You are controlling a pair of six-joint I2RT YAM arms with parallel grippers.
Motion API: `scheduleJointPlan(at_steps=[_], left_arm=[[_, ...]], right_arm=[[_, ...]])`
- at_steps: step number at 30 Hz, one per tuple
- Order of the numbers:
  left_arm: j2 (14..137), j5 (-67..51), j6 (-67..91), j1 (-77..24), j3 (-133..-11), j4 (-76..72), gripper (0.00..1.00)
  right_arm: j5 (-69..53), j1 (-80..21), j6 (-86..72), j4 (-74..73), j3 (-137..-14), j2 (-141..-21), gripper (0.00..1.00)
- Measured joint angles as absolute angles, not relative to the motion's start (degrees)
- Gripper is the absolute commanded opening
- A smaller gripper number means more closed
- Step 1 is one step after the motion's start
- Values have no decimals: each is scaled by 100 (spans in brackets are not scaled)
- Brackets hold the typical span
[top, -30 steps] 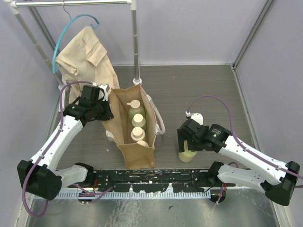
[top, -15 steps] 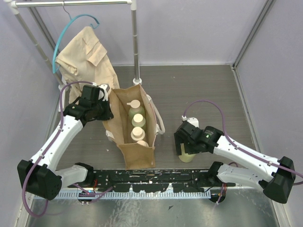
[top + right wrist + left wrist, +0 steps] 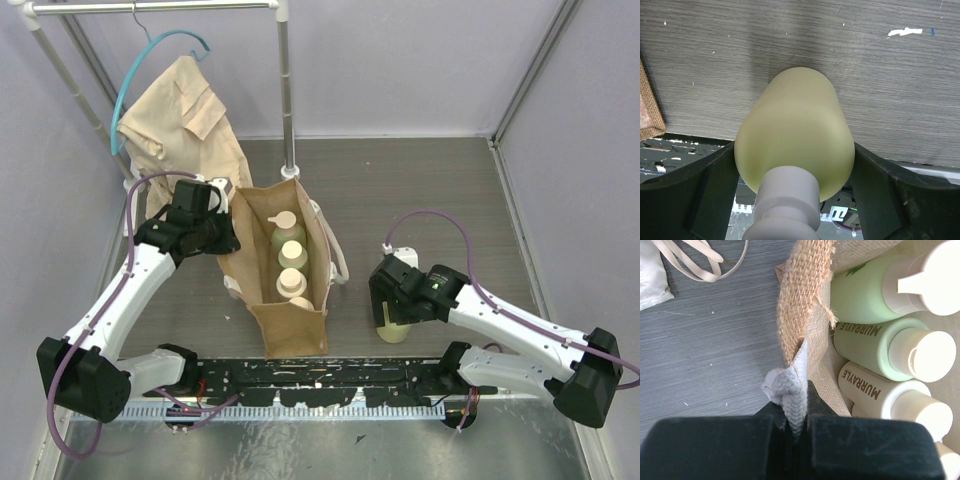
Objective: Place the personal care products into the canvas bag
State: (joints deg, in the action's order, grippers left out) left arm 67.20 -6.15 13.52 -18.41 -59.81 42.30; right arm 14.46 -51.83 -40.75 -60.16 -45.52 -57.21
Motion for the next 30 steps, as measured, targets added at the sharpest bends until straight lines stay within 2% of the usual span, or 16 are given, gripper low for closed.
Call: scheduleJointPlan(at_steps=[5, 8, 20, 30], left_arm=[[6720, -622, 1352, -1841, -5981, 4230, 0], [6720, -637, 1352, -1841, -5981, 4228, 0], [6698, -644, 1350, -1841, -5979, 4230, 0], [6696, -635, 1330, -1841, -5981, 4237, 0]], right_arm=[[1503, -5183, -3966, -6412, -4982, -6095, 7], [1647, -5183, -3789, -6803, -5690, -6355, 1], [2467, -5183, -2735, -7494, -9524, -7561, 1], [2198, -5336, -1660, -7402, -11627, -8818, 1]])
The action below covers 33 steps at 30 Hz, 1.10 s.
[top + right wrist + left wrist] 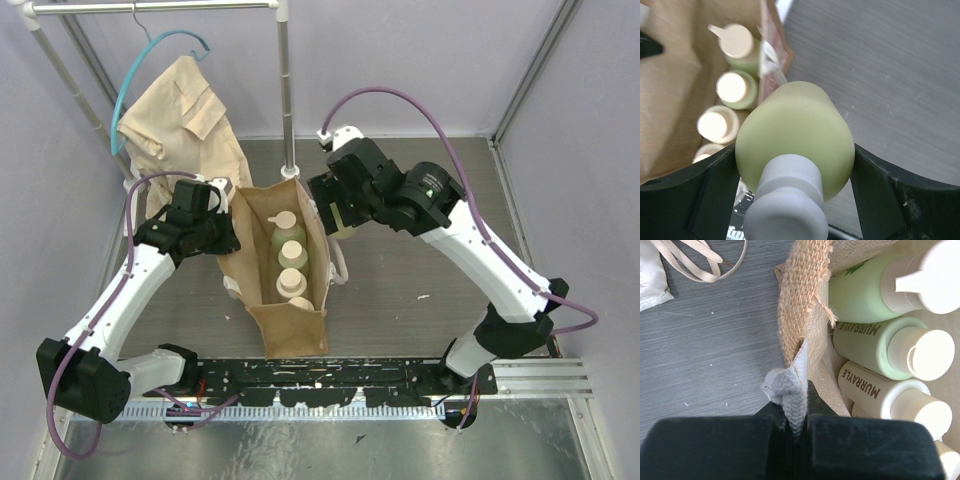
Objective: Place the personal care products into the canvas bag
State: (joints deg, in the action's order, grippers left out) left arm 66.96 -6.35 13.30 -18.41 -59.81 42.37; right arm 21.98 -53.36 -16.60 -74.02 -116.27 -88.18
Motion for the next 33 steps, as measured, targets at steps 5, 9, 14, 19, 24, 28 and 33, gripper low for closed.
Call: scheduleJointPlan(at_steps=[5, 9, 14, 19, 24, 28, 33], left_arm=[[6696, -631, 1319, -1841, -5981, 4244, 0], [6696, -602, 1308, -1841, -5981, 4261, 0], [6694, -598, 1306, -1841, -6016, 4300, 0], [6692, -596, 1304, -1841, -6143, 4451, 0], [6692, -598, 1251, -1841, -6320, 4696, 0], [6692, -596, 1203, -1841, -6431, 4842, 0], [6692, -593, 1192, -1841, -6482, 4923, 0]], right_arm=[[2143, -5741, -1273, -7203, -12473, -9386, 1], [2014, -6018, -1094, -7013, -12717, -9642, 1], [1715, -6217, -1063, -6845, -12617, -9703, 1], [1479, -6265, -1120, -6464, -12173, -9695, 1], [1125, -6370, -1358, -5898, -11157, -9598, 1], [819, -6593, -1527, -5660, -10624, -9598, 1], [565, -6792, -1669, -5321, -10405, -9522, 1]])
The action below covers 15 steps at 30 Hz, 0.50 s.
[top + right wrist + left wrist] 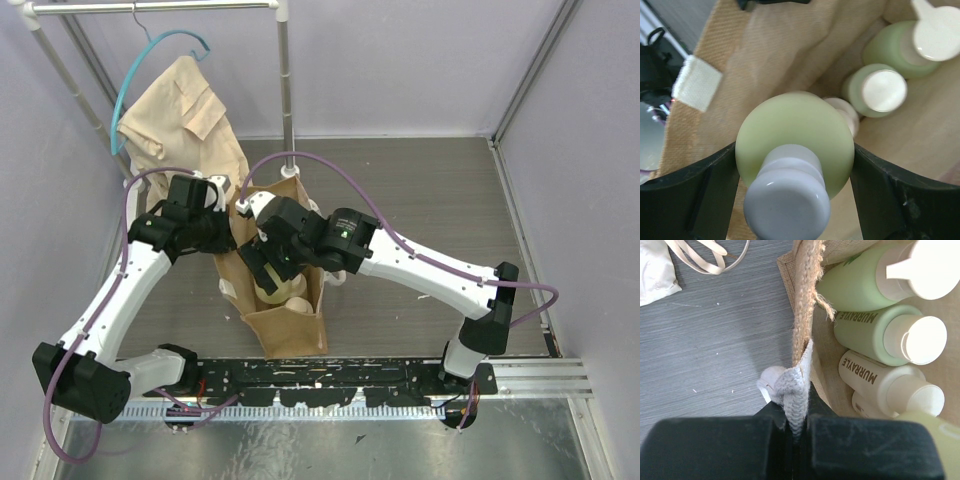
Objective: Place the personal care products into the canvas bag
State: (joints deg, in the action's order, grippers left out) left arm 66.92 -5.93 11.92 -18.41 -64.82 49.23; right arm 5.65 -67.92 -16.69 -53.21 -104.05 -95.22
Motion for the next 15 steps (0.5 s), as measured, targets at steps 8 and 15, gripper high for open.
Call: scheduleJointPlan(at_steps=[8, 15], left_arm=[[6692, -572, 1153, -1841, -6541, 5041, 0], [6692, -558, 1107, -1841, -6602, 5122, 0]], right_arm=[[331, -6858, -1756, -4746, -10357, -9485, 1], [342, -6858, -1776, -4421, -10003, -9485, 1]])
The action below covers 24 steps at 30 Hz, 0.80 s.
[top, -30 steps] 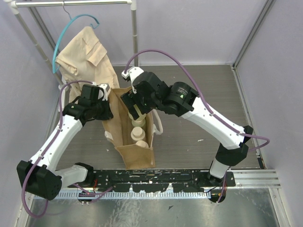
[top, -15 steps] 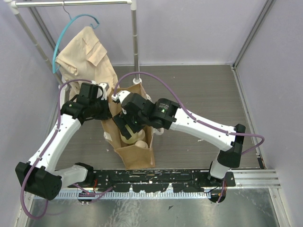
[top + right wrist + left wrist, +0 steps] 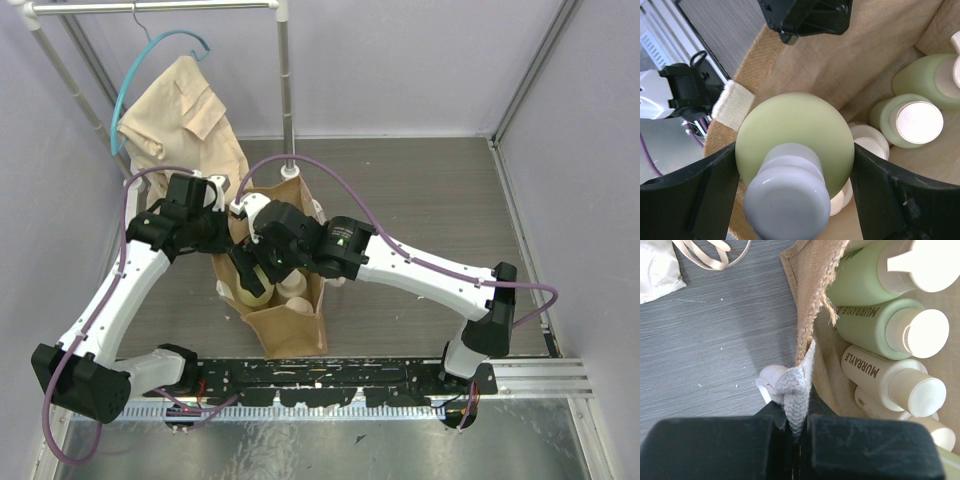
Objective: Place the personal care products into the canvas bag
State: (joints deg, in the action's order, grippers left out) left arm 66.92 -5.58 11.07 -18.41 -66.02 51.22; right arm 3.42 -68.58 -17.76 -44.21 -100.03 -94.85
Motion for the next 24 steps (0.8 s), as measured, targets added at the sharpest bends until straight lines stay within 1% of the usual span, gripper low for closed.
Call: scheduleJointPlan(at_steps=[7, 13, 24], left_arm=[[6692, -561, 1055, -1841, -6770, 5321, 0], [6689, -561, 1048, -1841, -6827, 5417, 0], [6689, -561, 1048, -1841, -6827, 5422, 0]], right_arm=[[445, -6858, -1776, -4329, -9459, -9487, 1], [458, -6864, -1809, -4281, -9376, -9535, 1], [600, -6938, -1874, -4239, -9321, -10285, 1]])
